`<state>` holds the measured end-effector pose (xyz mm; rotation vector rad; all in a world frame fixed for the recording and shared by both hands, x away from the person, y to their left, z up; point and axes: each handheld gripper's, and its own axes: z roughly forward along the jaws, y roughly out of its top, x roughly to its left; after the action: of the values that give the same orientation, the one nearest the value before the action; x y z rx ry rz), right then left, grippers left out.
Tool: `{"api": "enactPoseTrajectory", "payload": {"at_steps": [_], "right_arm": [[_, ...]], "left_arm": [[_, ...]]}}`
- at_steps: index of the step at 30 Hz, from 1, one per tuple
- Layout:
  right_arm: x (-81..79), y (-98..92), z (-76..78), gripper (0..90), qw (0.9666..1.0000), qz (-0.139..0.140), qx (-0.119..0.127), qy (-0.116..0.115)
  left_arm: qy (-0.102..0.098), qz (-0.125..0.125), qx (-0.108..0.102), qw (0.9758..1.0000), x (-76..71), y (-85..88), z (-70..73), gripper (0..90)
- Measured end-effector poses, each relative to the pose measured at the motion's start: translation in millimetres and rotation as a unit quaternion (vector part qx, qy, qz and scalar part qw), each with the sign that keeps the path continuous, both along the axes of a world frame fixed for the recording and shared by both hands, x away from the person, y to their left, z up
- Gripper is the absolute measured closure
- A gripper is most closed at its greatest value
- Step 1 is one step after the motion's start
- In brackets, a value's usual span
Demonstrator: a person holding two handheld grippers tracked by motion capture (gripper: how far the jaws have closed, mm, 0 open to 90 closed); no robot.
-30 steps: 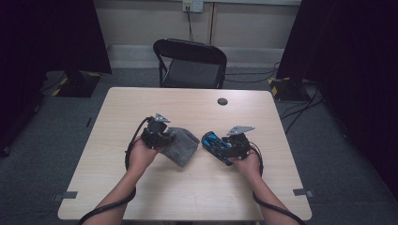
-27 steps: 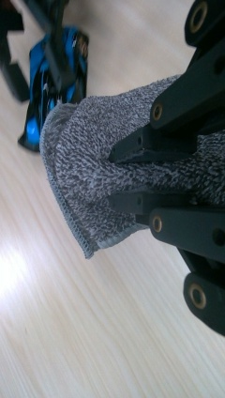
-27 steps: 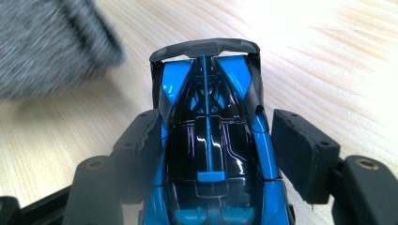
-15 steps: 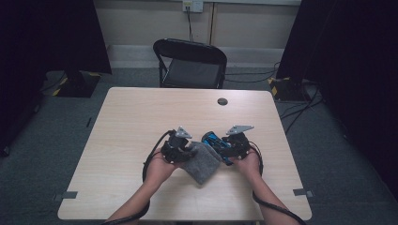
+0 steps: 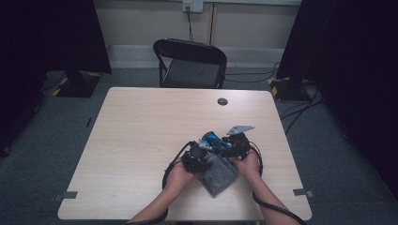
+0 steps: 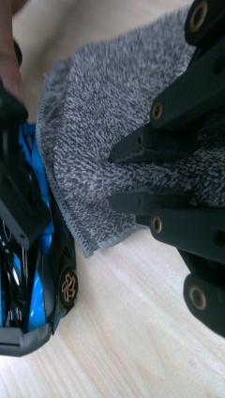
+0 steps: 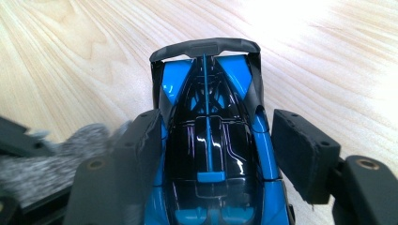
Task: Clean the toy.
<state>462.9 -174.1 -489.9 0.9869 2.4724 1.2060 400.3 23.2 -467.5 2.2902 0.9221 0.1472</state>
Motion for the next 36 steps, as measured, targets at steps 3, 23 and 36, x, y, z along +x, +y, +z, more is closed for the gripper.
{"api": "enactPoseTrajectory", "payload": {"at_steps": [3, 23, 36], "right_arm": [[-0.4, -0.6, -0.6, 34.6, 1.0000, 0.000, 0.002, -0.002], [-1.6, -0.1, -0.9, 34.6, 1.0000, -0.004, 0.001, -0.005], [-2.4, -0.6, -1.5, 34.6, 1.0000, -0.007, 0.006, -0.004]], "left_arm": [[-0.003, 0.015, 0.002, 0.9999, 6.0, 3.7, 0.0, 76.6], [-0.007, 0.076, 0.015, 0.9970, 28.5, 39.7, 1.4, 76.7], [-0.008, 0.104, 0.018, 0.9944, 41.0, 61.5, 5.9, 76.6]]}}
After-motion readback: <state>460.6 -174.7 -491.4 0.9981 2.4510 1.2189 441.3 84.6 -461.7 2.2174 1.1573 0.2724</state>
